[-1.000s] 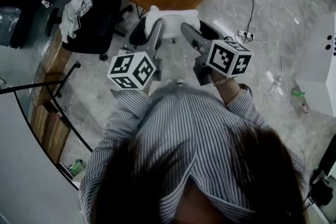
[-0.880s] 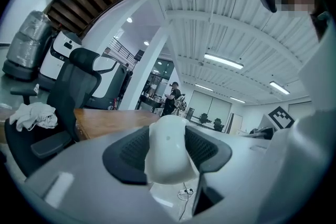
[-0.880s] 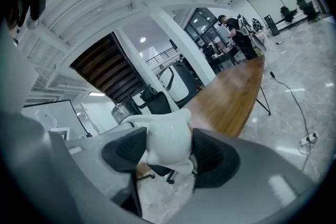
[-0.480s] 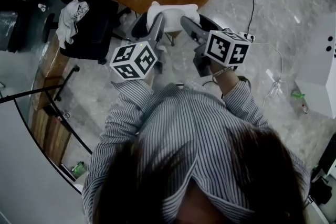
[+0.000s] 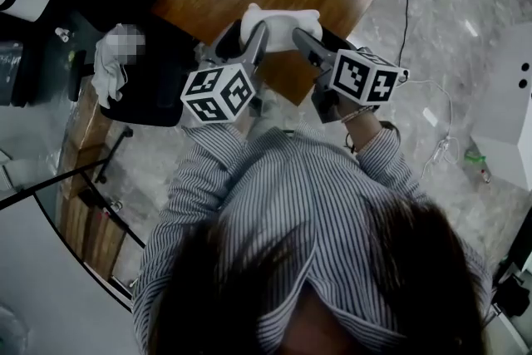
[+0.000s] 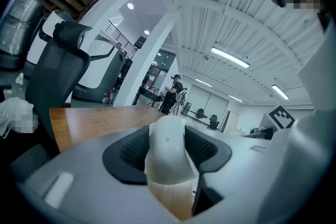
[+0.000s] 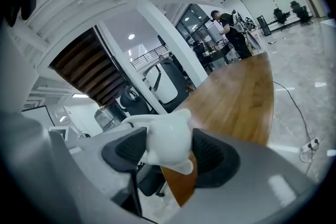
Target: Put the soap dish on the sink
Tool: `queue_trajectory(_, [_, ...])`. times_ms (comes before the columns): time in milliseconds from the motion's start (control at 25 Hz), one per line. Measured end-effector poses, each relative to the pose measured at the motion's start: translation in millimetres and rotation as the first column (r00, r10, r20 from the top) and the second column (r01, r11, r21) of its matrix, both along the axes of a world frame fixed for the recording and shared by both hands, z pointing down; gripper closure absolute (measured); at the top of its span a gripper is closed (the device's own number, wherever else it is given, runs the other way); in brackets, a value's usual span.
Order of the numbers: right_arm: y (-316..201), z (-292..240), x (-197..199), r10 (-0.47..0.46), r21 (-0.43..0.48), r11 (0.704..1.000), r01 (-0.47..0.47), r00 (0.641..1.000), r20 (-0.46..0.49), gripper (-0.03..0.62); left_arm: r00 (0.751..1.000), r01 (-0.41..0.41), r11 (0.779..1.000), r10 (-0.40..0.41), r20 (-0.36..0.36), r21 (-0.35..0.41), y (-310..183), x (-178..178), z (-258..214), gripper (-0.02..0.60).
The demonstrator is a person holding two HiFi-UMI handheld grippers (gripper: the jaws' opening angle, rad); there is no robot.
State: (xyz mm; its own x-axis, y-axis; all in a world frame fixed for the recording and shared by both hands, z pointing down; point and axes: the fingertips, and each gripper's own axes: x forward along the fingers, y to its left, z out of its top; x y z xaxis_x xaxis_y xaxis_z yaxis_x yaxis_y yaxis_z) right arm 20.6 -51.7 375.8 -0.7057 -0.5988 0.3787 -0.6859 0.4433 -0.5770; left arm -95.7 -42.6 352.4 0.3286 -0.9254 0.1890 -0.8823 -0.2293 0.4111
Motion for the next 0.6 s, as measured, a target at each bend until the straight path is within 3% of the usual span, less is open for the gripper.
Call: queue_trajectory(600, [-135, 18, -52, 0.072, -0.061, 0.995, -0.075, 0.996, -0.044, 0.329, 0.997, -0.07, 0.995, 0.068, -0.032, -0.065, -144, -52, 23, 0.376])
